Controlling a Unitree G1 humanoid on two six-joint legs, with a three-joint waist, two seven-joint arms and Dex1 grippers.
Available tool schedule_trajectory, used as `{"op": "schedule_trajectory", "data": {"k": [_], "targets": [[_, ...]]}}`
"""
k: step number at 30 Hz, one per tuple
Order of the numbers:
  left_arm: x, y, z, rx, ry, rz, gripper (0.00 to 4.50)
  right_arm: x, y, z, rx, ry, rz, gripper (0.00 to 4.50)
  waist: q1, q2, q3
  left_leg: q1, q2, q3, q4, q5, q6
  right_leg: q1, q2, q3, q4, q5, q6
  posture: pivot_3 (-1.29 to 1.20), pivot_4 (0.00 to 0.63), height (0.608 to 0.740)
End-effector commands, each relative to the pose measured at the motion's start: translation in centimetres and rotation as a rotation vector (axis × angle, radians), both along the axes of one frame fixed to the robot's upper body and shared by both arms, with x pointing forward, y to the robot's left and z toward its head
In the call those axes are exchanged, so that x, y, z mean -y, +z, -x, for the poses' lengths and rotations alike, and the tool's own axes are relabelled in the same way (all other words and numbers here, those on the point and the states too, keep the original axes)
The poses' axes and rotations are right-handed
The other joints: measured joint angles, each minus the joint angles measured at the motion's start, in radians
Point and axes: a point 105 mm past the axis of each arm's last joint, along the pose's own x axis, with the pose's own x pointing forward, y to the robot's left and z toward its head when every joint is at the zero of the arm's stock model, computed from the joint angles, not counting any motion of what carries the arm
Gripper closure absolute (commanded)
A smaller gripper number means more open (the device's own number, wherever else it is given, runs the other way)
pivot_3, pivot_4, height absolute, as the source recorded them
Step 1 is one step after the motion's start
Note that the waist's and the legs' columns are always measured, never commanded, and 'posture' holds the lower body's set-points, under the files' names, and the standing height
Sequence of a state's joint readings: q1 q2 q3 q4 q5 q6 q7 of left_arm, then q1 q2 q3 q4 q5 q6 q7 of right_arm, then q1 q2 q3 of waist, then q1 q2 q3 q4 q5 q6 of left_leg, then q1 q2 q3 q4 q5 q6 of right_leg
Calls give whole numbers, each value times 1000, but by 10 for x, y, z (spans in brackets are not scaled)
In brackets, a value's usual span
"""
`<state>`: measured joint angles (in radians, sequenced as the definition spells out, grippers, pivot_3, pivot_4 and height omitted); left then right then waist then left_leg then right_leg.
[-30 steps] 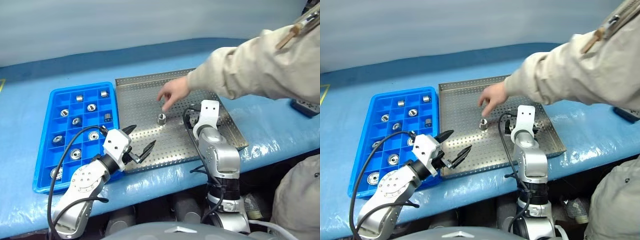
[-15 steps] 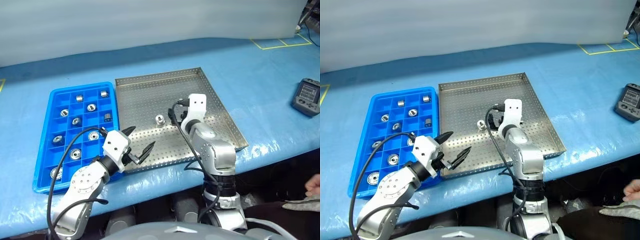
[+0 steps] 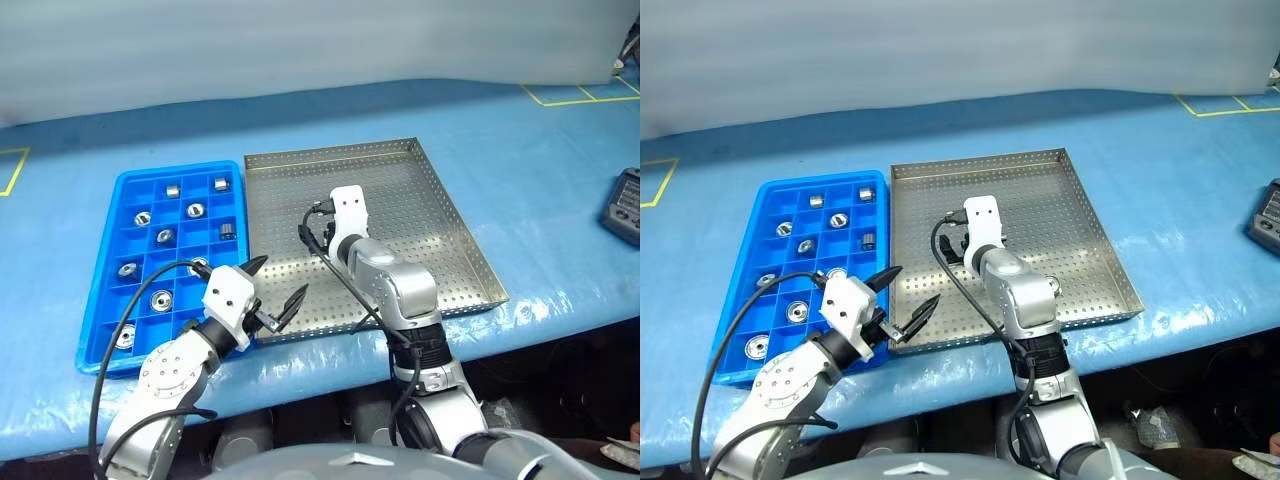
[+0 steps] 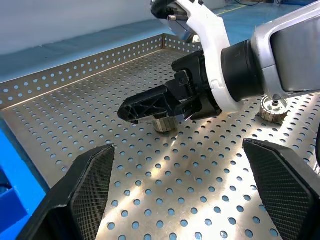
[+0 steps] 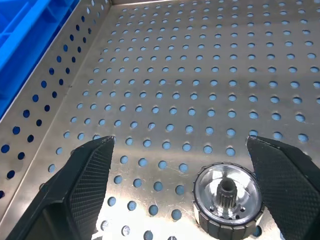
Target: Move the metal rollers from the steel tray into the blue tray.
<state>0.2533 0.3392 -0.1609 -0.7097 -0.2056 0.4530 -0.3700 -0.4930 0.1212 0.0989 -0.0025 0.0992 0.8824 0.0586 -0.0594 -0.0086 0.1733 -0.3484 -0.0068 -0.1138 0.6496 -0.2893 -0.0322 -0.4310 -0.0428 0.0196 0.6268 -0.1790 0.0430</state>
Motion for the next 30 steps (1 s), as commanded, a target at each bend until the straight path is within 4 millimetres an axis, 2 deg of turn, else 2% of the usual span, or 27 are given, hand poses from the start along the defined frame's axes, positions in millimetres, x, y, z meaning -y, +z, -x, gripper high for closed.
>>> {"op": "schedule_trajectory", "data": {"k": [1, 7, 10, 14, 17, 20, 26, 30], "targets": [[4, 15, 4, 61, -8, 16, 0, 1, 1, -2, 38, -10, 29, 41, 1, 0, 0, 0, 0, 0, 0, 0, 0, 0, 0, 0, 0, 0, 0, 39, 150, 740], [4, 15, 5, 60, -3, 15, 0, 12, -9, -2, 23, -40, 73, 41, 0, 0, 0, 0, 0, 0, 0, 0, 0, 0, 0, 0, 0, 0, 0, 38, 150, 740], [4, 15, 4, 60, -3, 16, 0, 15, -14, 0, 12, -44, 83, 627, 0, 0, 0, 0, 0, 0, 0, 0, 0, 0, 0, 0, 0, 0, 0, 34, 150, 740], [4, 15, 4, 59, -6, 18, 0, 14, -15, 3, 11, -30, 89, 1990, -1, 0, 0, 0, 0, 0, 0, 0, 0, 0, 0, 0, 0, 0, 0, 31, 150, 740], [4, 14, 3, 60, -6, 18, 0, 11, -13, 4, 16, -16, 85, 2797, -1, 0, 0, 0, 0, 0, 0, 0, 0, 0, 0, 0, 0, 0, 0, 34, 150, 740], [1, 15, 3, 66, 14, 13, 0, 0, -3, 8, 31, 37, 48, 2788, -1, 0, 0, 0, 0, 0, 0, 0, 0, 0, 0, 0, 0, 0, 0, 41, 150, 740], [-14, 19, 4, 90, 92, 17, 0, -37, 33, 22, 122, 256, -22, 2788, 0, 0, 0, 0, 0, 0, 0, 0, 0, 0, 0, 0, 0, 0, 0, 63, 150, 740], [-38, 21, 12, 108, 205, 10, 0, -64, 54, 34, 164, 425, -44, 2788, 2, 0, 0, 0, 0, 0, 0, 0, 0, 0, 0, -1, 0, 0, 0, 95, 150, 740]]}}
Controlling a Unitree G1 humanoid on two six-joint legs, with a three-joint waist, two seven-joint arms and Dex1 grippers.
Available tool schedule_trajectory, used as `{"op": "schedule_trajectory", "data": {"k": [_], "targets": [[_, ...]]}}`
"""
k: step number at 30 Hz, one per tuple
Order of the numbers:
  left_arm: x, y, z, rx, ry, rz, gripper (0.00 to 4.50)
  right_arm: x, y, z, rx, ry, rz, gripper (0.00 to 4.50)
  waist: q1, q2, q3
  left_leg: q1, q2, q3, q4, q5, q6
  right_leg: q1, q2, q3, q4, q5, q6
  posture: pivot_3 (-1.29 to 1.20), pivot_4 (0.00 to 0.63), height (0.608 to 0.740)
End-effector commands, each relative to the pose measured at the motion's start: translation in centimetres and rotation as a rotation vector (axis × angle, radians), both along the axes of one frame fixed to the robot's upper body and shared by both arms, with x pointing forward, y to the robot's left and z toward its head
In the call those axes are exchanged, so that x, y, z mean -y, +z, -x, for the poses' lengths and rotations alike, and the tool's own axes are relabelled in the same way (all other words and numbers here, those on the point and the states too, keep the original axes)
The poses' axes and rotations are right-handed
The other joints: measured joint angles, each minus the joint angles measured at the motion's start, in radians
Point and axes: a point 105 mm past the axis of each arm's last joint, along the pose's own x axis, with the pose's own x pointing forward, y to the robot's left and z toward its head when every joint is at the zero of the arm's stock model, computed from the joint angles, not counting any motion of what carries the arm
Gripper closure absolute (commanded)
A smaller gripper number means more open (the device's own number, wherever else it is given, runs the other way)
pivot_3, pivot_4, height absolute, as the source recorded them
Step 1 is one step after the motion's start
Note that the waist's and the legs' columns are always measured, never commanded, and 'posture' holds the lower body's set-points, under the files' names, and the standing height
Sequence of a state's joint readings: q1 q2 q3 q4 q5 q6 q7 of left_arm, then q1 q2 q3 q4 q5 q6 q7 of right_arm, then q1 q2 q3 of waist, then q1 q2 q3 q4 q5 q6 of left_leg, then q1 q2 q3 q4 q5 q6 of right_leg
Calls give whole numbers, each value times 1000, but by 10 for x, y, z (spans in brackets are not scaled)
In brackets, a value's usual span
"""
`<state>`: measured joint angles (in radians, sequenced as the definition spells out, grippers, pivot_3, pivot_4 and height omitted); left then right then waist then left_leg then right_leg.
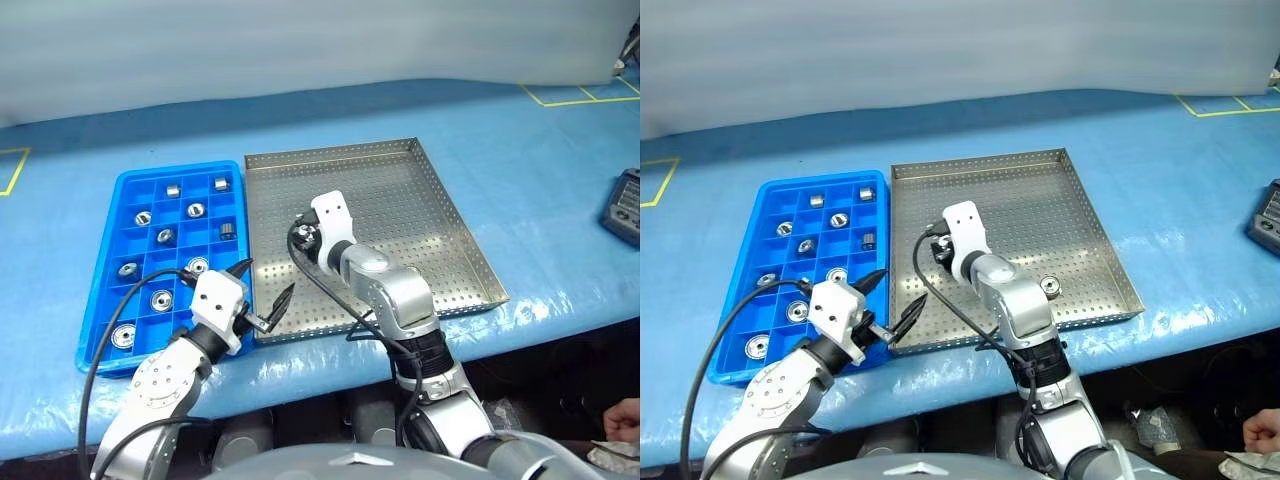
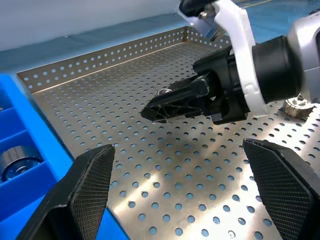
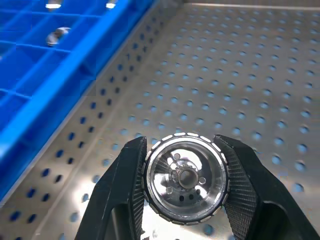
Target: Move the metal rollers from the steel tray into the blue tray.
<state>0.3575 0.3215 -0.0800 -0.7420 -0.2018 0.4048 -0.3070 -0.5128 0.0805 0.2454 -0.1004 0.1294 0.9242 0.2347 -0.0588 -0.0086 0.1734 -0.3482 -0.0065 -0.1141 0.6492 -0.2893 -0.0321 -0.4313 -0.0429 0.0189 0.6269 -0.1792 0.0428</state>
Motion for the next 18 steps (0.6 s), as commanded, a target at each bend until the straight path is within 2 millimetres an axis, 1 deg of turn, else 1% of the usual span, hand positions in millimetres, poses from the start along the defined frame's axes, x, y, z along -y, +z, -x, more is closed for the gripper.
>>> {"op": "schedule_trajectory", "data": {"k": [1, 4, 7, 10, 14, 18], "targets": [[-15, 22, 8, 94, 70, 2, 0, -27, 34, 12, 89, 158, -47, 2788, 4, 0, 0, 0, 0, 0, 0, 0, 0, 0, 0, 0, 0, 0, 0, 108, 150, 740], [-28, 20, 20, 76, 118, -11, 0, -43, 42, 22, 110, 268, -42, 2788, 17, 0, 0, 0, 0, -1, -1, 0, 0, 0, 0, -1, 0, 0, -1, 133, 150, 740], [-33, 17, 30, 59, 144, -12, 0, -57, 43, 35, 114, 378, -20, 2788, 30, 0, 0, -1, 0, -1, -1, 0, 0, -1, 0, -1, -1, -1, -1, 157, 150, 740], [-36, 14, 37, 48, 168, -13, 0, -66, 38, 45, 102, 462, 2, 2788, 47, 0, 0, -1, 0, -1, -1, 0, 0, -1, -1, -1, -1, -1, 0, 177, 150, 740], [-38, 8, 47, 21, 188, -3, 0, -80, 28, 60, 64, 561, 16, 2788, 51, 0, 0, -1, 0, -1, -1, 0, 0, -1, -1, -2, -1, -1, -1, 201, 150, 740], [-35, 4, 51, -3, 179, 0, 0, -84, 12, 64, 14, 588, 58, 2788, 53, 0, 1, -2, 0, -2, -1, 0, 0, -1, -1, -3, 0, -2, -1, 218, 150, 740]]}}
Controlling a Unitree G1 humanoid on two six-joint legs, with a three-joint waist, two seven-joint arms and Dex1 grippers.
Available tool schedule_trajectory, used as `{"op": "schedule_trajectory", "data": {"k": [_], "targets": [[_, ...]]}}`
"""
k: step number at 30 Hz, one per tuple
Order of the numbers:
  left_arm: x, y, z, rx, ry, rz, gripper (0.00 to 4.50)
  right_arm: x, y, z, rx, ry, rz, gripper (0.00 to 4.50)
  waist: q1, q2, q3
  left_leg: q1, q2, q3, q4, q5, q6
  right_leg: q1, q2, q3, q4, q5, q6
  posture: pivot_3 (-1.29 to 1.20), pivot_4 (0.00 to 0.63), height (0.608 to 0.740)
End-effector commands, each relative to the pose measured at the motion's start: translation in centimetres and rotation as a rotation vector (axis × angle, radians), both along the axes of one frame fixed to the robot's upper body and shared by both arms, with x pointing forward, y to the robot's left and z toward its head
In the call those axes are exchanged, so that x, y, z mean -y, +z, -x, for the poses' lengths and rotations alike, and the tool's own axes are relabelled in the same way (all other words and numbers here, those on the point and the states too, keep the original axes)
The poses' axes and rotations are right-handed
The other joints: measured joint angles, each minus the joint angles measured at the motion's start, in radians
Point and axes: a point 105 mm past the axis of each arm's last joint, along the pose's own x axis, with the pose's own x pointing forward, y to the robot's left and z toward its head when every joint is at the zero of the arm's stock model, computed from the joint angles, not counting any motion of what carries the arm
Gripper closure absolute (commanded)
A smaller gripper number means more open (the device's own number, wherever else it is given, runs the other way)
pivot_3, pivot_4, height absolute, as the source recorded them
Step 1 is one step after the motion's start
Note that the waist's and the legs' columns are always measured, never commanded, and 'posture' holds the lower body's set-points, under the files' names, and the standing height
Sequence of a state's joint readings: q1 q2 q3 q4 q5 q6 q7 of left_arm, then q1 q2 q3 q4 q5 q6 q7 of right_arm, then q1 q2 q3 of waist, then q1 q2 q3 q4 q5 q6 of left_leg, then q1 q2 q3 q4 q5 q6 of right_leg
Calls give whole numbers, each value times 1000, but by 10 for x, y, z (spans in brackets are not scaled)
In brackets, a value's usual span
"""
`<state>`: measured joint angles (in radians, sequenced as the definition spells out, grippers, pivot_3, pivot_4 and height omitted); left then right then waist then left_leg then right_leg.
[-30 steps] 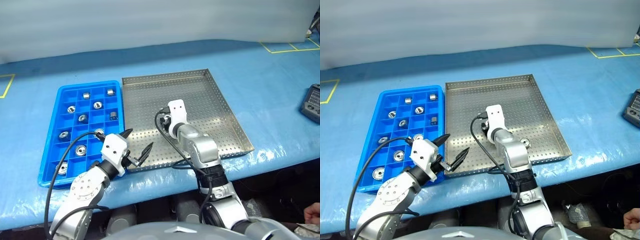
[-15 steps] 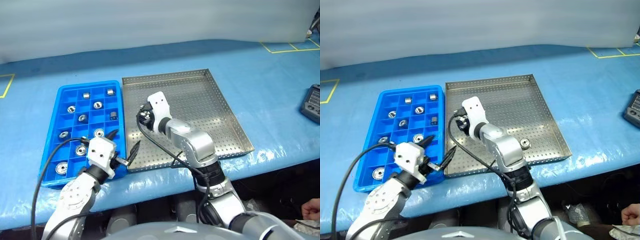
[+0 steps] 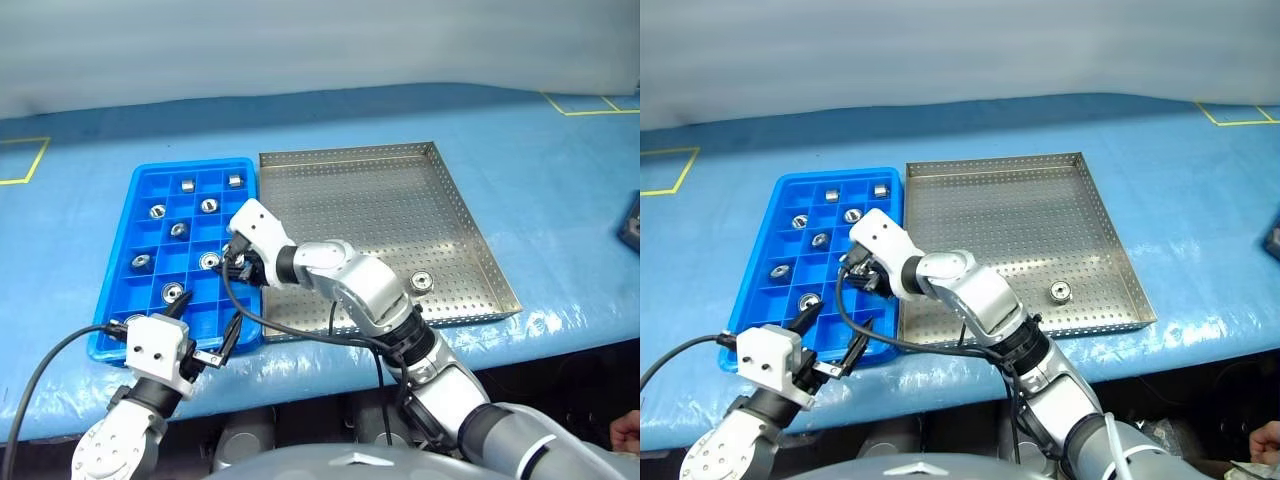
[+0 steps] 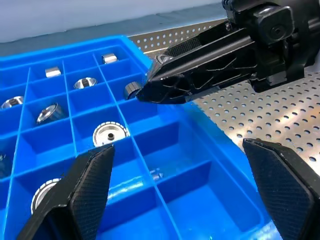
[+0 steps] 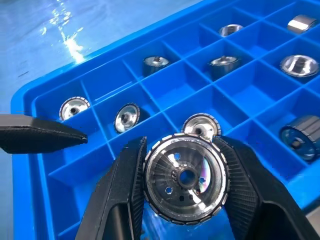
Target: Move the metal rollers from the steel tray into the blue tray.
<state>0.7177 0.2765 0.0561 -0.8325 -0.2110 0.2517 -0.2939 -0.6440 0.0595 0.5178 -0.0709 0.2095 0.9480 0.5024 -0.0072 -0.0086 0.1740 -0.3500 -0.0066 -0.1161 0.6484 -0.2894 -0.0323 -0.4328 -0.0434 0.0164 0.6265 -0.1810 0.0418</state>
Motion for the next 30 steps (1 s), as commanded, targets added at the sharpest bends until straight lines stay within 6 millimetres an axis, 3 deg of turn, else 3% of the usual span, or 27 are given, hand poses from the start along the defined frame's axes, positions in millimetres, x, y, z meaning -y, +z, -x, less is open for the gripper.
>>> {"op": "schedule_trajectory", "data": {"k": [1, 7, 11, 16, 22, 26, 30], "targets": [[8, 15, 2, 60, -29, 9, 0, -7, -3, 6, -11, 38, 10, 2788, 2, 0, 0, 0, 0, 0, 0, 0, 0, 0, 0, 0, 0, 0, 0, 219, 150, 740], [14, 14, 0, 62, -52, 23, 0, 0, -29, -3, -56, -11, 81, 2788, 6, 0, 0, 0, 0, 0, 0, 0, 0, 0, 0, 0, 0, 0, 0, 208, 150, 740], [16, 14, -2, 67, -75, 25, 0, 4, -31, -10, -55, -64, 77, 1557, 10, 0, 0, 0, 0, 0, 0, 0, 0, 0, 0, 0, 0, 0, 0, 181, 150, 740], [21, 14, -8, 69, -129, 27, 0, 18, -17, -19, -34, -145, 23, 15, 28, 1, 0, 0, -1, -1, 2, 0, 0, 2, -1, -1, 0, 0, 1, 124, 150, 740], [31, 14, -20, 73, -218, 33, 0, 58, 0, -36, 11, -320, -16, 15, 8, 1, 0, 0, -1, -1, 3, 0, 0, 2, -1, -1, 0, 0, 1, 33, 150, 740], [43, 14, -31, 80, -304, 43, 0, 102, 7, -50, 56, -509, 13, 15, -20, 1, 0, -1, -1, -1, 1, 0, 0, 0, -1, -1, 0, 1, 1, -31, 150, 740], [54, 13, -40, 81, -374, 59, 0, 141, 5, -51, 59, -655, 59, 15, -48, 2, 0, -2, -1, 0, 1, 0, 0, -1, -1, 0, 0, 1, 1, -87, 150, 740]]}}
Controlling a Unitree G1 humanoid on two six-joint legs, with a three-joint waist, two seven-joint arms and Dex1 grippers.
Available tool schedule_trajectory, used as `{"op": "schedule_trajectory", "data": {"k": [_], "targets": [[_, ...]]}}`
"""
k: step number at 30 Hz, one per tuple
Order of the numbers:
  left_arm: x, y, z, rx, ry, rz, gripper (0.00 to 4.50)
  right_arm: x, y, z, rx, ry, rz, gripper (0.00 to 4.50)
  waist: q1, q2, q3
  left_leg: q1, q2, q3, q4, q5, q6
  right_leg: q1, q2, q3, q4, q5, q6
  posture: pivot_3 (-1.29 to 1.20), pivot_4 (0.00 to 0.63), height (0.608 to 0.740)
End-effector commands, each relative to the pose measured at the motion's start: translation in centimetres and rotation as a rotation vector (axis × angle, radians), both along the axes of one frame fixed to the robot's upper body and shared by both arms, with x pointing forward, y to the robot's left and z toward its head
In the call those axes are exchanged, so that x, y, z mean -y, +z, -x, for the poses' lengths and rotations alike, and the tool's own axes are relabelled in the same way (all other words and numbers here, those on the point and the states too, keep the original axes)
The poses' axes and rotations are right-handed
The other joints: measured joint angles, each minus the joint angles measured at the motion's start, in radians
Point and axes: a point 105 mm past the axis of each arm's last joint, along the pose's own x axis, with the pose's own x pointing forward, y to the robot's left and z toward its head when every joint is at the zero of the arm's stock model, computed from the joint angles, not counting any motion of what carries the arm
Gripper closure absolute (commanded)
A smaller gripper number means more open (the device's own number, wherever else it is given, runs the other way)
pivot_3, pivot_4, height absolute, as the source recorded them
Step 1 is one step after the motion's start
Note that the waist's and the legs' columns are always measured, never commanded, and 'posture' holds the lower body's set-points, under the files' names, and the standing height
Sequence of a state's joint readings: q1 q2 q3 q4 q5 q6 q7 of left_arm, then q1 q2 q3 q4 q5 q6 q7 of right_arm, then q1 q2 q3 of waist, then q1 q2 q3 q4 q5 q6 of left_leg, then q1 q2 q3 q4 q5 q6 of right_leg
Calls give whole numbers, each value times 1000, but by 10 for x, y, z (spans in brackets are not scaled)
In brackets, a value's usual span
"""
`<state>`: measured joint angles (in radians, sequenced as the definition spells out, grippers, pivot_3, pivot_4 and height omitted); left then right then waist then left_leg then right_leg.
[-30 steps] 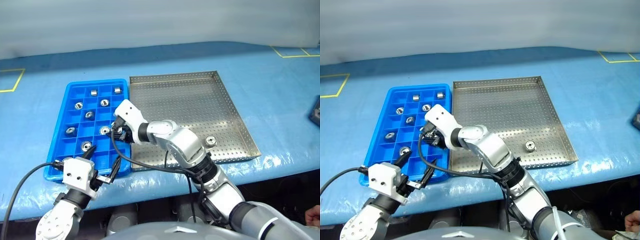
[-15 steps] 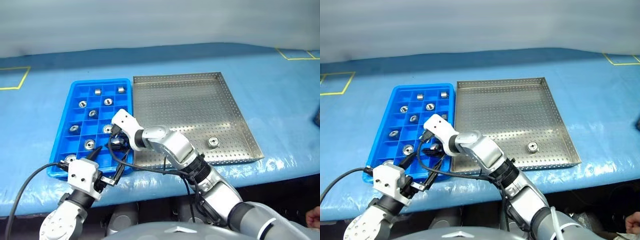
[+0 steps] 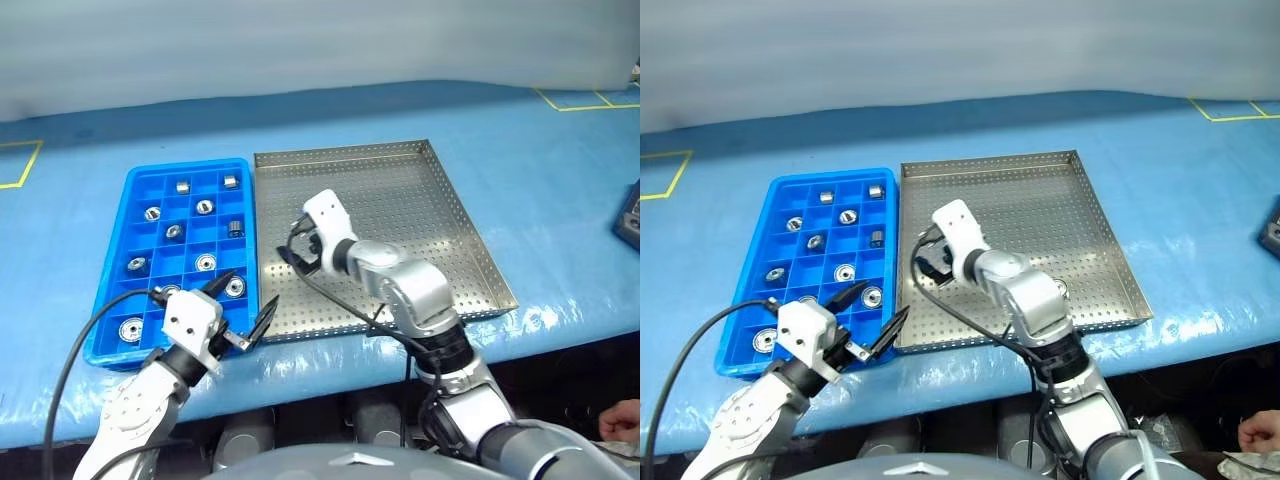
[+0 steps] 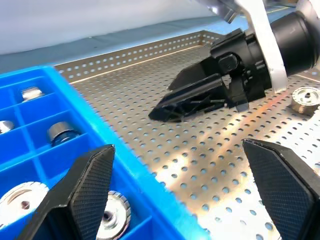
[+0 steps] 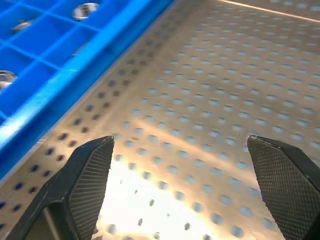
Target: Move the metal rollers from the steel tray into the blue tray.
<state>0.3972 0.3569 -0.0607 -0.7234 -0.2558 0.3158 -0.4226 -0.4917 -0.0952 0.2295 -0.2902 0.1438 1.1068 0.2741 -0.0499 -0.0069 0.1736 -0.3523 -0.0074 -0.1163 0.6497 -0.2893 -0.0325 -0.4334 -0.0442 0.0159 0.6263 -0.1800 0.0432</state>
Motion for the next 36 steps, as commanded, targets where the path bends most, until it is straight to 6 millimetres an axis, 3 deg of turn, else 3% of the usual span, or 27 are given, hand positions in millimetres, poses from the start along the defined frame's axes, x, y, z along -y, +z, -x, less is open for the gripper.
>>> {"op": "schedule_trajectory", "data": {"k": [1, 10, 15, 21, 36], "targets": [[11, 1, -2, -1, -67, 16, 0, 28, 10, 3, 31, -109, 16, 15, -12, 0, 0, 0, 0, 0, 0, 0, 0, 0, 0, 0, 0, 0, 0, -99, 150, 740], [20, 0, -9, -1, -144, 19, 0, 89, -12, 21, -53, -334, 94, 15, -49, 0, 0, 0, 0, 2, 1, 0, 0, 0, 0, 2, 0, 0, 0, -171, 150, 740], [23, -1, -11, -4, -173, 21, 0, 111, -26, 36, -101, -412, 136, 15, -72, 0, 0, 0, 0, 2, 2, 0, 0, 0, 0, 2, 0, 0, 1, -190, 150, 740], [23, -2, -11, -7, -181, 22, 0, 116, -35, 46, -140, -441, 134, 15, -89, 0, 0, 1, 0, 3, 2, 0, 0, 1, 1, 3, 1, 0, 1, -190, 150, 740], [19, -4, -10, -11, -164, 14, 0, 110, -41, 45, -163, -424, 124, 15, -94, 0, 0, 3, 0, 3, 2, 0, 0, 2, 1, 4, 1, 0, 1, -161, 150, 740]]}}
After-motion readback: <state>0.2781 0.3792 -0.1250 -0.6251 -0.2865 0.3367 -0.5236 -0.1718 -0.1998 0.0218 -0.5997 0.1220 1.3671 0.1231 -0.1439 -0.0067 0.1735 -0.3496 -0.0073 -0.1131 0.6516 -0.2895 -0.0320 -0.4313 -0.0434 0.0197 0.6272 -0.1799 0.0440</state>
